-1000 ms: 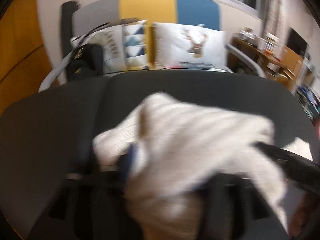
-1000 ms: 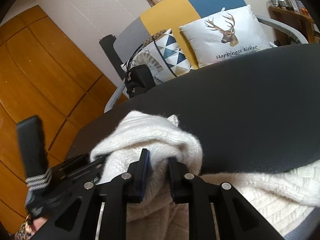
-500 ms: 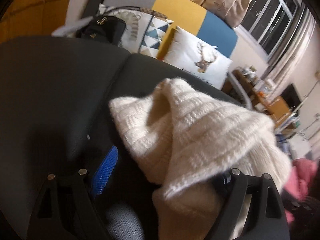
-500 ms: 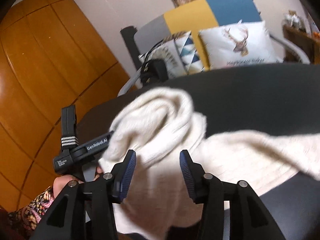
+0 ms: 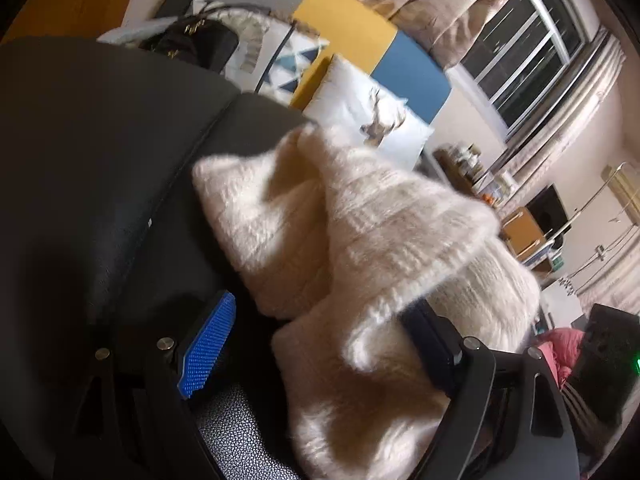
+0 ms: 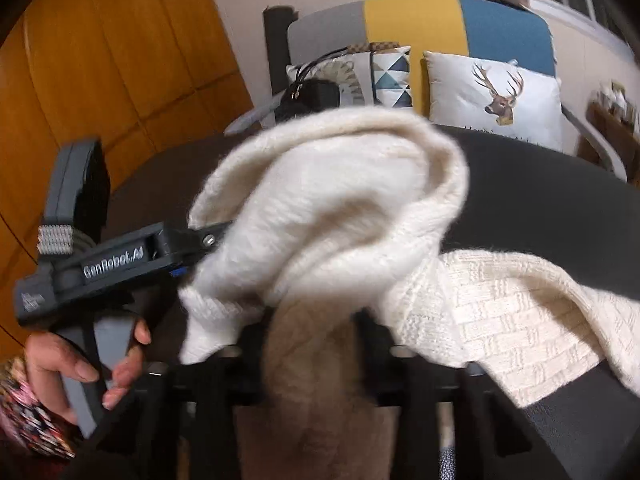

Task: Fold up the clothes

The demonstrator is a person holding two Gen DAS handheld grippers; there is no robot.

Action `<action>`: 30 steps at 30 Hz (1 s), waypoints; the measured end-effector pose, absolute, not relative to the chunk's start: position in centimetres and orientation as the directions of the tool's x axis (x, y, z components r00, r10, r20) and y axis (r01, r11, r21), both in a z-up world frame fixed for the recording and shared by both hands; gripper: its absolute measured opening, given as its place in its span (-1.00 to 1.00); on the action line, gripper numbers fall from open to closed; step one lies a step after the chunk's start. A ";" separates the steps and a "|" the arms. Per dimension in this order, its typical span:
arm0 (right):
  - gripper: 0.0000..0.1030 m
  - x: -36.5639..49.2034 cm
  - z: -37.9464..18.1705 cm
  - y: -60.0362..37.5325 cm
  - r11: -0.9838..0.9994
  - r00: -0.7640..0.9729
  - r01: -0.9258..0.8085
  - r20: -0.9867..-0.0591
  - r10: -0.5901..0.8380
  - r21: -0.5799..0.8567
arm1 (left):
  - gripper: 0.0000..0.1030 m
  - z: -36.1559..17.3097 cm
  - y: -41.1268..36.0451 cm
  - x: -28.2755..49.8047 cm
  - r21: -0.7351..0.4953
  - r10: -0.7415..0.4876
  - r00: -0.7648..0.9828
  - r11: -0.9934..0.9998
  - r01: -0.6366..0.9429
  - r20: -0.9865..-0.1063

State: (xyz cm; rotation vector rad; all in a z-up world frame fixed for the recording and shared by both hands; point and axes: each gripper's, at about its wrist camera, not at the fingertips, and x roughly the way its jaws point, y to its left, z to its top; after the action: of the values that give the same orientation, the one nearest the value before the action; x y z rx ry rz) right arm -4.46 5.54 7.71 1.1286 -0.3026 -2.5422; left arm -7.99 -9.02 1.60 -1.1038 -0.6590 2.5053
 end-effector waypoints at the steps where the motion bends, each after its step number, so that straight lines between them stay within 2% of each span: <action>1: -0.63 -4.4 7.9 6.3 -0.909 -0.633 0.206 -0.658 -0.407 0.363 | 0.69 2.0 -9.0 -7.7 -0.520 0.461 -0.656 -0.846 -0.121 -0.598; 6: -0.64 -5.2 6.0 9.8 -0.804 -0.618 0.091 -0.599 -0.509 0.588 | 0.69 2.6 -7.5 -5.3 -0.470 0.511 -0.649 -0.845 -0.256 -0.564; 9: -0.64 -5.2 4.6 10.7 -0.731 -0.603 0.057 -0.560 -0.568 0.680 | 0.69 2.3 -6.5 -4.9 -0.468 0.527 -0.646 -0.837 -0.283 -0.552; 16: -0.61 -5.5 3.7 10.9 -0.705 -0.593 0.089 -0.531 -0.605 0.704 | 0.71 2.0 -4.5 -6.5 -0.494 0.543 -0.608 -0.827 -0.269 -0.579; 19: -0.57 -5.3 3.5 10.9 -0.704 -0.602 0.103 -0.520 -0.607 0.703 | 0.91 1.4 -3.1 -7.9 -0.453 0.519 -0.588 -0.849 -0.272 -0.620; 20: -0.57 -5.3 3.5 11.0 -0.705 -0.605 0.103 -0.518 -0.605 0.702 | 0.98 1.0 -3.0 -8.4 -0.480 0.535 -0.569 -0.838 -0.260 -0.625; 23: -0.52 -5.1 3.2 11.2 -0.693 -0.618 0.123 -0.491 -0.614 0.711 | 0.97 0.0 -2.9 -9.7 -0.538 0.564 -0.528 -0.813 -0.223 -0.635; 25: -0.52 -4.9 3.1 11.2 -0.694 -0.628 0.134 -0.482 -0.612 0.707 | 0.80 0.0 -2.5 -9.6 -0.513 0.558 -0.537 -0.822 -0.248 -0.633; 27: -0.53 -5.0 3.2 10.7 -0.725 -0.629 0.141 -0.504 -0.591 0.674 | 0.29 0.5 -2.1 -9.3 -0.489 0.562 -0.534 -0.823 -0.288 -0.632; 29: -0.54 -4.9 3.9 10.6 -0.737 -0.637 0.145 -0.508 -0.580 0.660 | -0.01 1.2 -2.1 -9.2 -0.495 0.579 -0.522 -0.812 -0.309 -0.626; 30: -0.61 -4.9 4.2 10.6 -0.743 -0.641 0.147 -0.509 -0.575 0.653 | -0.08 1.7 -2.3 -9.1 -0.499 0.590 -0.517 -0.805 -0.320 -0.620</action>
State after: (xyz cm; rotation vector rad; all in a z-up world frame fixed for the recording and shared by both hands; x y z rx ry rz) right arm -4.89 10.62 4.22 1.0234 -0.8076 -2.3850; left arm -9.14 -2.29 1.69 -1.1150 -0.4409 2.3104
